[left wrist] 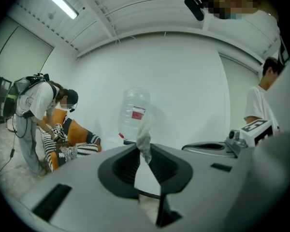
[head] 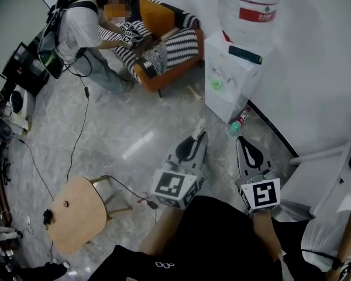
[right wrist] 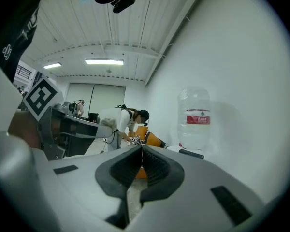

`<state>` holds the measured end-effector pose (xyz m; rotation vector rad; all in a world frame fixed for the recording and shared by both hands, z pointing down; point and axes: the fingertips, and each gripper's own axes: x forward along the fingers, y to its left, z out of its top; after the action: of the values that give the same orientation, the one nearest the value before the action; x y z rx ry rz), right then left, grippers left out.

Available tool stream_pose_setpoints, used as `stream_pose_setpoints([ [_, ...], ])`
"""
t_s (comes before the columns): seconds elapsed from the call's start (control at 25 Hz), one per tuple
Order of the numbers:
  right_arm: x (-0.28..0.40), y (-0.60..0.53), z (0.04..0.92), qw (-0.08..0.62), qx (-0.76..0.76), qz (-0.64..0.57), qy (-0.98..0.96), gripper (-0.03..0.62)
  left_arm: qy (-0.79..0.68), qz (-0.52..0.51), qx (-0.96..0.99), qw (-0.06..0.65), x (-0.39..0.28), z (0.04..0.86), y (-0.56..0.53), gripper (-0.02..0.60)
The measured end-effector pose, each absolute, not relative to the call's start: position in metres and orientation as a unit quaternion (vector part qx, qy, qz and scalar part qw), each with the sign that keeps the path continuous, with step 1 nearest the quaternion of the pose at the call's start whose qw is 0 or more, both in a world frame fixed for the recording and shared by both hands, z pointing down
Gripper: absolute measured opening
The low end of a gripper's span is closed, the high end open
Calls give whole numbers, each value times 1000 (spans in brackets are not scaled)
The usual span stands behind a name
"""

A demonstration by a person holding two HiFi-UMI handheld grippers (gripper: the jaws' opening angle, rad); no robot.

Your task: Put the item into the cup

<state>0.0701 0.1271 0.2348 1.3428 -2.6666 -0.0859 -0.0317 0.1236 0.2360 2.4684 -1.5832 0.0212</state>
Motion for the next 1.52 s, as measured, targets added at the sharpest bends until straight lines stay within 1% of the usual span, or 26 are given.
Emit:
stream_pose_setpoints([
  [0.24,40,52,241,95,458,7,-884,11,-536,23,835,118,-66,234,52,54],
  [0.4,8,1,235,87,459,19,-884,11,-534,16,837,122,-97,226,2,54],
  [0.52,-6,-37,220,67,472,14,-879,11,-532,5,839,113,-113,216,-38,54],
  [0.72,-2,-92,203,36,517,8,-855,11,-520,-15,850,84,-119,207,-93,54],
  [0.84,-3,-126,198,27,538,12,-842,11,-510,-26,856,81,-124,197,-119,54],
  [0.92,-8,-143,200,34,544,12,-839,11,-507,-34,857,86,-128,197,-132,54],
  [1.04,-14,-158,203,43,551,10,-834,11,-500,-20,860,102,-134,213,-154,54],
  [1.24,3,-174,208,52,569,23,-821,11,-476,4,872,115,-120,224,-177,54],
  [1.4,20,-183,214,45,581,46,-811,11,-472,23,872,131,-109,233,-184,54],
  [1.52,22,-189,214,41,579,48,-813,11,-471,31,872,130,-103,232,-189,54],
])
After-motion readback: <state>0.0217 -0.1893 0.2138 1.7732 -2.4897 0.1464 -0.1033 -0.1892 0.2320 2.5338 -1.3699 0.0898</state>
